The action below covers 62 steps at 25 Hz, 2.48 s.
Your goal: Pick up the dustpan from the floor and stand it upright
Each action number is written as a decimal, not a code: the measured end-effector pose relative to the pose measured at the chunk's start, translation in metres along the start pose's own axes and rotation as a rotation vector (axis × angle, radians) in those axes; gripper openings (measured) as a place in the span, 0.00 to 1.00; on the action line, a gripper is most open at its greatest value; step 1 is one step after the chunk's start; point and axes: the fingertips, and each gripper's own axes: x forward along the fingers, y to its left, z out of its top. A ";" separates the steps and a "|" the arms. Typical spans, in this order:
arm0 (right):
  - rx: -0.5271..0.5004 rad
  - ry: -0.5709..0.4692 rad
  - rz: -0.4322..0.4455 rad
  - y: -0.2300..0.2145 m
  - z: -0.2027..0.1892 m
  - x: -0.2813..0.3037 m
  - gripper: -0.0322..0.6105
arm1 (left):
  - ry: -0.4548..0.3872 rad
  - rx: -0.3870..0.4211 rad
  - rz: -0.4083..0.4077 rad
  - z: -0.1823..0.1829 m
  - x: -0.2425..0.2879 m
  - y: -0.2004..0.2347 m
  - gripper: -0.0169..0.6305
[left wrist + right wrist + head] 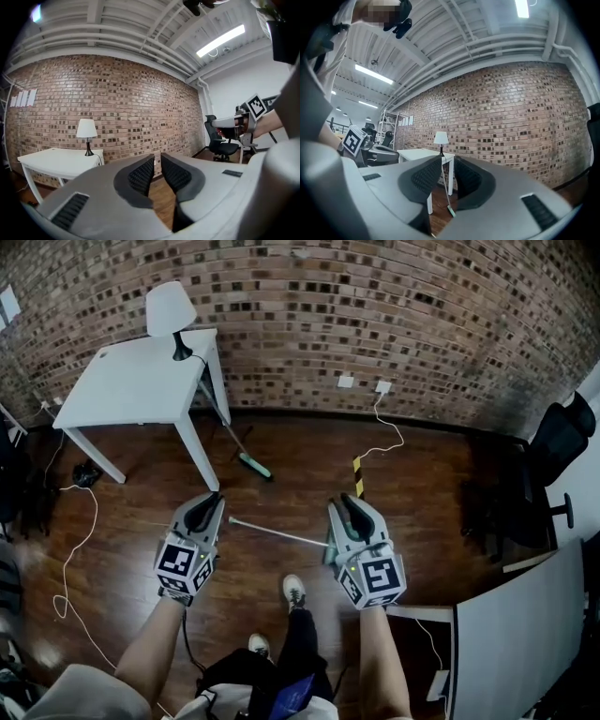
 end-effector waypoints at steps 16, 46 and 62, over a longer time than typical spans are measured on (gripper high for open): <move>-0.072 0.084 0.302 -0.025 -0.348 0.128 0.38 | 0.113 -0.103 0.062 -0.352 0.142 0.019 0.29; -0.177 0.699 0.729 0.051 -0.882 0.166 0.48 | 0.590 -0.806 0.189 -0.848 0.229 0.005 0.46; -0.249 0.941 0.680 0.038 -0.968 0.152 0.22 | 0.457 -0.975 0.246 -0.869 0.264 0.012 0.36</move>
